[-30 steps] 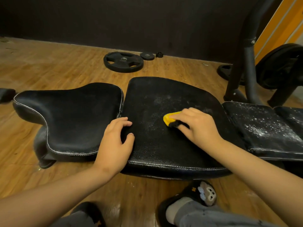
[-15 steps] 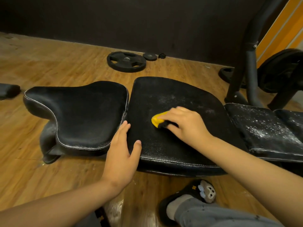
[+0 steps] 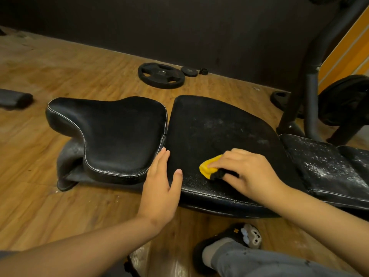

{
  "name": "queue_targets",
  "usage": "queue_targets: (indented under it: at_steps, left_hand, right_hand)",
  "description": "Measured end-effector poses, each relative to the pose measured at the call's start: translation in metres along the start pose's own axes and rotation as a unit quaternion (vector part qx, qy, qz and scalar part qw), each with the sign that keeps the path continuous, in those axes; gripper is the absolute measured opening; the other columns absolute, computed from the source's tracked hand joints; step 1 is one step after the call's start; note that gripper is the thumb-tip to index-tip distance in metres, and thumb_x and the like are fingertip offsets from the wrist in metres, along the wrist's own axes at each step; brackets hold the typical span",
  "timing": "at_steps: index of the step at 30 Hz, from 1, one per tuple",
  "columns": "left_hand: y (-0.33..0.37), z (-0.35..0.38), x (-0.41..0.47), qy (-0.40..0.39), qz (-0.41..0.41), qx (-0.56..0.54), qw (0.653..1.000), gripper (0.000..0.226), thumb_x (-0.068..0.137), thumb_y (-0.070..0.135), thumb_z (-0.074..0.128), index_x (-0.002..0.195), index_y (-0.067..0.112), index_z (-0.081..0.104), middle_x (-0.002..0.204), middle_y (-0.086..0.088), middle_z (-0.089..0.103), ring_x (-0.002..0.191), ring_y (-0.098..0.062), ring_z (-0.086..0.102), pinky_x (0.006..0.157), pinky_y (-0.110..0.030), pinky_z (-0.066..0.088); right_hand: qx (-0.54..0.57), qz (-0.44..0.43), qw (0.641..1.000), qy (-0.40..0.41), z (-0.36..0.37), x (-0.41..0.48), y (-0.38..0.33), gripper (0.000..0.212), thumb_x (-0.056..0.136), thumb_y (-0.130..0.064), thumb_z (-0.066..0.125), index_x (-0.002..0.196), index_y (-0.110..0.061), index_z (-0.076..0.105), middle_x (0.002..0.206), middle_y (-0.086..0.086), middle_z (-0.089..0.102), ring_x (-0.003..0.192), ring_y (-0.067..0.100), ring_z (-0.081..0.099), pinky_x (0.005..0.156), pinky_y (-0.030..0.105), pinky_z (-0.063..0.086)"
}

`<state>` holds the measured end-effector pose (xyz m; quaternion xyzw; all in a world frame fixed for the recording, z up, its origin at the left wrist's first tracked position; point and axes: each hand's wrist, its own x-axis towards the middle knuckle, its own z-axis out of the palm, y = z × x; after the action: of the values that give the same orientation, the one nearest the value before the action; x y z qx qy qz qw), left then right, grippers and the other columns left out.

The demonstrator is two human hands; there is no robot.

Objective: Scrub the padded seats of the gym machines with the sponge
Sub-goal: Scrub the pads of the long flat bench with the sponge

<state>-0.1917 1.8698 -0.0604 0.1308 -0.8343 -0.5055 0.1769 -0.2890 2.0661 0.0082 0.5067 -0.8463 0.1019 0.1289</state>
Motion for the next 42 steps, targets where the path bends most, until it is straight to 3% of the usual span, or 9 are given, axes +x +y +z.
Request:
queue_targets:
  at_steps: [5,10,17,24,27,30,34,38,42]
  left_hand:
    - [0.000,-0.001,-0.001,-0.008,-0.007,-0.002,1.000,0.055,0.100,0.033,0.043,0.152,0.026,0.025,0.157,0.018,0.021,0.142,0.007,0.015,0.113,-0.014,0.012]
    - [0.001,-0.001,-0.003,-0.005,-0.028,-0.045,0.999,0.051,0.102,0.032,0.037,0.151,0.028,0.026,0.153,0.022,0.024,0.140,0.010,0.017,0.115,-0.015,0.014]
    - [0.002,0.013,-0.028,0.077,-0.081,-0.153,0.982,0.047,0.102,0.033,0.034,0.148,0.031,0.031,0.146,0.026,0.031,0.135,0.013,0.024,0.110,-0.011,0.020]
    - [-0.002,0.013,-0.031,0.095,-0.074,-0.167,0.979,0.043,0.103,0.029,0.032,0.146,0.032,0.035,0.143,0.027,0.035,0.134,0.013,0.028,0.107,-0.005,0.022]
    - [-0.002,0.011,-0.031,0.115,-0.077,-0.188,0.972,0.040,0.104,0.025,0.032,0.142,0.030,0.041,0.143,0.020,0.044,0.131,0.004,0.042,0.108,-0.009,0.031]
    - [-0.004,0.009,-0.032,0.146,-0.092,-0.241,0.955,0.037,0.105,0.021,0.031,0.132,0.026,0.056,0.128,0.015,0.060,0.119,0.009,0.050,0.101,-0.011,0.038]
    - [-0.007,0.000,-0.031,0.199,-0.125,-0.293,0.927,0.036,0.105,0.017,0.031,0.105,0.022,0.066,0.102,0.004,0.070,0.101,-0.008,0.065,0.092,-0.028,0.050]
    - [-0.004,-0.004,-0.031,0.214,-0.107,-0.260,0.936,0.030,0.103,0.013,0.034,0.096,0.022,0.062,0.097,0.002,0.067,0.097,-0.011,0.064,0.086,-0.026,0.052]
    - [0.000,-0.002,-0.029,0.178,-0.036,-0.128,0.975,0.017,0.099,0.012,0.046,0.106,0.023,0.058,0.106,0.007,0.058,0.102,-0.005,0.054,0.084,-0.006,0.039]
  right_hand:
    - [-0.044,0.050,0.998,-0.020,0.020,0.066,0.016,0.037,0.078,-0.010,0.071,0.113,-0.023,0.068,0.099,0.000,0.067,0.097,0.026,0.061,0.066,0.048,0.055]
    - [-0.071,0.066,0.994,-0.052,0.029,0.115,0.016,0.035,0.091,-0.023,0.061,0.125,-0.028,0.060,0.116,-0.004,0.061,0.113,0.018,0.053,0.082,0.036,0.049]
    - [0.015,0.007,1.000,-0.022,0.009,0.037,-0.025,0.034,0.074,-0.014,0.071,0.106,-0.025,0.070,0.095,-0.005,0.067,0.087,0.021,0.061,0.063,0.041,0.055]
    - [0.073,-0.025,0.997,-0.017,-0.013,-0.023,-0.041,0.034,0.081,-0.016,0.057,0.111,-0.023,0.070,0.104,-0.012,0.066,0.087,0.012,0.060,0.074,0.027,0.051]
    - [0.080,-0.038,0.996,-0.025,-0.004,0.002,-0.044,0.034,0.081,-0.016,0.056,0.112,-0.022,0.070,0.106,-0.008,0.067,0.091,0.012,0.059,0.080,0.025,0.049]
    - [0.082,-0.050,0.995,-0.019,0.019,0.045,-0.055,0.033,0.081,-0.012,0.062,0.111,-0.021,0.070,0.106,-0.005,0.068,0.094,0.015,0.059,0.079,0.031,0.052]
    - [0.059,-0.064,0.996,-0.025,0.031,0.068,-0.063,0.034,0.079,-0.009,0.071,0.110,-0.021,0.071,0.105,-0.001,0.068,0.094,0.019,0.061,0.069,0.039,0.057]
    - [0.069,-0.067,0.995,-0.039,0.011,0.026,-0.052,0.032,0.082,-0.013,0.063,0.113,-0.022,0.068,0.107,-0.002,0.065,0.096,0.018,0.058,0.068,0.037,0.056]
    - [0.065,-0.021,0.998,-0.010,-0.012,-0.046,-0.026,0.033,0.082,-0.016,0.054,0.110,-0.024,0.069,0.106,-0.009,0.062,0.093,0.010,0.055,0.072,0.026,0.051]
